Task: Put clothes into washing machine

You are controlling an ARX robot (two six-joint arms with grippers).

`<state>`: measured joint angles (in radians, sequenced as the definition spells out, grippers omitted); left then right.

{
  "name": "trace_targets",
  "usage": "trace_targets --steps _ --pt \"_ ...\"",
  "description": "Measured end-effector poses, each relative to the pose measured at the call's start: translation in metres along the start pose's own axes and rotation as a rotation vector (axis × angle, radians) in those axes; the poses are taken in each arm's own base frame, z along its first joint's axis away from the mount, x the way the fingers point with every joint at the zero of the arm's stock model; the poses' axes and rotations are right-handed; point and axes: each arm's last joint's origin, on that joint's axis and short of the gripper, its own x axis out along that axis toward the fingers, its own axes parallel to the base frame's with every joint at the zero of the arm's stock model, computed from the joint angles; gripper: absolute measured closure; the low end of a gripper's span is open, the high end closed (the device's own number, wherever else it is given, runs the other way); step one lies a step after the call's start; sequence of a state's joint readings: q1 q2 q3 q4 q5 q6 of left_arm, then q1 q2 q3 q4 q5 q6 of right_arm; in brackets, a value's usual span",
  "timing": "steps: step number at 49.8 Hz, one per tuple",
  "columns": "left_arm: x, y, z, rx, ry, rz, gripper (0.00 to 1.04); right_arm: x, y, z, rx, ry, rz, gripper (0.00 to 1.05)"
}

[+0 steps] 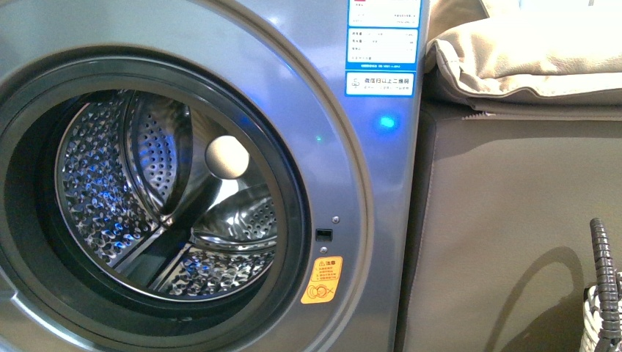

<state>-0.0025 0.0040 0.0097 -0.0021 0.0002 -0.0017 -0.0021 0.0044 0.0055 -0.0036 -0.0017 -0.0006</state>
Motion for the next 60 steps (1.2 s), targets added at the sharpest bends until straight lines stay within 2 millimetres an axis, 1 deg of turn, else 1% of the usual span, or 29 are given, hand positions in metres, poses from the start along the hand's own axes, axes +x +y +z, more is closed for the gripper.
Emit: trace_targets --steps 38,39,41,43,47,54,57,60 --pt "0.0 0.0 0.0 0.0 0.0 0.0 0.07 0.0 0.0 0.0 0.0 0.0 0.0 0.07" --pt "0.0 0.0 0.0 0.0 0.0 0.0 0.07 0.0 0.0 0.0 0.003 0.0 0.005 0.07" --pt "0.0 0.0 0.0 0.0 0.0 0.0 0.07 0.0 -0.001 0.006 0.061 -0.067 0.096 0.07" --pt "0.0 0.0 0.0 0.0 0.0 0.0 0.07 -0.001 -0.003 0.013 0.126 -0.119 0.173 0.07" --pt "0.0 0.0 0.0 0.0 0.0 0.0 0.07 0.001 -0.01 0.016 0.19 -0.131 0.212 0.07" --pt "0.0 0.0 0.0 0.0 0.0 0.0 0.07 0.007 -0.032 0.022 0.226 -0.148 0.173 0.07" --pt "0.0 0.0 0.0 0.0 0.0 0.0 0.07 0.011 -0.042 0.029 0.215 -0.163 0.154 0.07" --pt "0.0 0.0 0.0 0.0 0.0 0.0 0.07 0.016 -0.053 0.041 0.188 -0.185 0.135 0.07"
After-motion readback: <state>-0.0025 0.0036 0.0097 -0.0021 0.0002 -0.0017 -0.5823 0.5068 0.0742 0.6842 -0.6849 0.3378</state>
